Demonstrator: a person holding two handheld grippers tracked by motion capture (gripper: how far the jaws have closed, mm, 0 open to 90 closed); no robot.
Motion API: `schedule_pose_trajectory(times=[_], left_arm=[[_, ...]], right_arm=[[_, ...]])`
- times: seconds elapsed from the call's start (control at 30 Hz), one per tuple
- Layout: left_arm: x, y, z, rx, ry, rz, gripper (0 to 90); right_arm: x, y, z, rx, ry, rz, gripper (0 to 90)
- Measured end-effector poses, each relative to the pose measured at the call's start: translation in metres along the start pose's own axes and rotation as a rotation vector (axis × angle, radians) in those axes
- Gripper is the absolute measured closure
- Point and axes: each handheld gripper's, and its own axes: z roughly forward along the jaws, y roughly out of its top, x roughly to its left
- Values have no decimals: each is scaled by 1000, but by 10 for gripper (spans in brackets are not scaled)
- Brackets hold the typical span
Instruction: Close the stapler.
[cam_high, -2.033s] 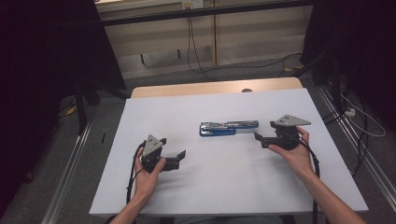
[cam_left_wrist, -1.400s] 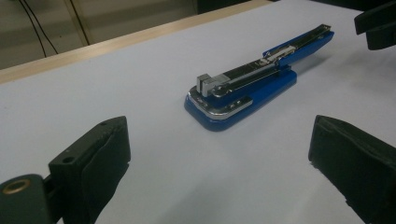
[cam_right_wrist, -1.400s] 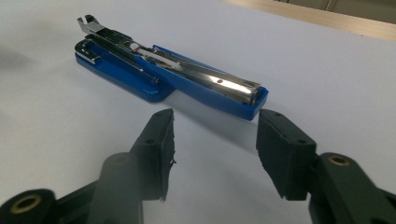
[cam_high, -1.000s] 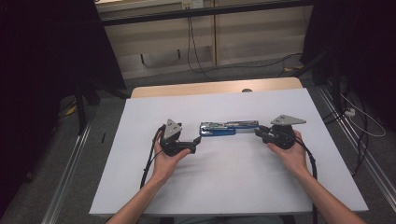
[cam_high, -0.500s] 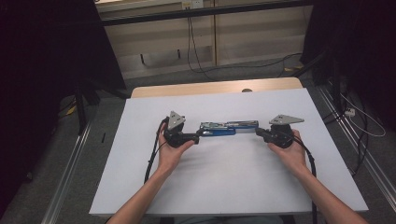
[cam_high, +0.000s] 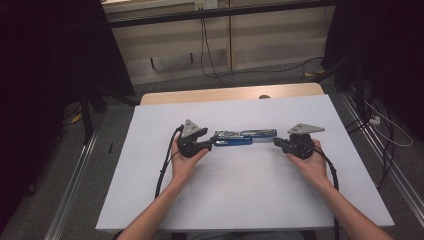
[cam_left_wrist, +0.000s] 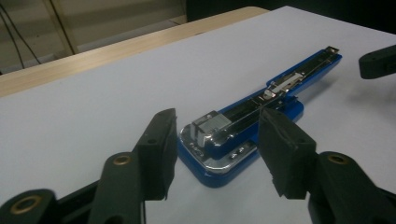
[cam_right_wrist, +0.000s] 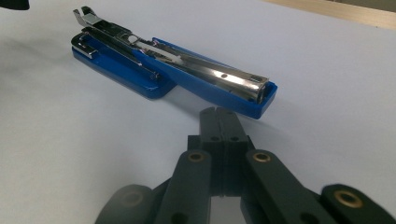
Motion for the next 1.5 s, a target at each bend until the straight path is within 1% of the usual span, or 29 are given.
schedule_pose_trajectory(times=[0.07,0.1,0.2,0.27,0.33,0.4,0.47,0.53,0.57,0.63,0.67,0.73,0.8,0.83,0.87,0.9,0.93,0.97,1.0,1.07,1.13,1.2,1.23,1.27,1.3,1.33,1.4,1.43,1.5], left_arm=[[0,-1,1,13,-8,12,531],[0,-2,2,22,-11,10,555],[1,-3,4,34,-3,12,651],[2,-3,4,38,1,9,709],[3,-3,4,35,-3,-8,770],[4,-3,5,35,7,-1,810],[3,-4,7,42,-3,-6,858],[2,-4,9,57,-3,18,900],[0,-4,10,57,-4,16,900],[-1,-3,12,72,-13,31,900],[-3,-2,13,85,-17,41,900],[-3,0,18,109,-33,44,900],[-1,2,21,118,-24,48,900],[-1,2,23,122,-33,31,900],[0,2,24,134,-24,44,900],[0,2,26,140,-25,36,900],[-1,0,28,146,-28,36,900],[-2,0,29,167,-27,45,900],[-2,-2,30,174,-25,40,900],[-1,-2,31,170,-21,23,900],[2,-3,31,168,-16,17,900],[3,-4,31,181,-14,30,900],[2,-5,32,182,-24,16,900],[2,-5,32,174,-20,22,900],[2,-4,32,181,-19,37,900],[1,-4,33,180,-30,27,900],[0,-5,34,171,-21,28,900],[0,-5,34,172,-25,29,900],[1,-5,34,171,-30,32,900]], right_arm=[[0,0,0,2,1,3,900],[0,0,1,3,0,2,900],[-2,0,1,7,-3,0,900],[-1,-1,1,11,-4,3,900],[-2,0,2,11,-4,0,900],[-2,-1,3,15,-3,3,900],[-1,0,4,17,-4,0,900],[-1,0,5,24,-7,-4,900],[-1,-1,5,25,-9,-4,900],[-2,0,6,30,-12,-5,900],[-2,0,6,31,-13,-7,900],[-2,-1,5,36,-14,-5,900],[-3,-1,4,39,-10,-5,900],[-3,-1,4,41,-10,0,900],[-3,-1,4,41,-12,1,900],[-3,-1,3,40,-11,-1,900],[-3,-1,4,40,-11,-1,900],[-4,-1,4,42,-13,-1,900],[-4,-1,4,46,-12,-2,900],[-4,-2,5,57,-14,-4,900],[-4,-3,6,61,-15,-8,900],[-4,-3,6,64,-13,-4,900],[-4,-3,7,68,-10,-4,900],[-4,-3,7,70,-8,-9,900],[-3,-3,8,74,-7,-6,900],[-3,-3,8,76,-7,-9,900],[-3,-3,8,77,-3,-3,900],[-3,-3,8,74,1,4,900],[-4,-2,8,71,-5,-4,900]])
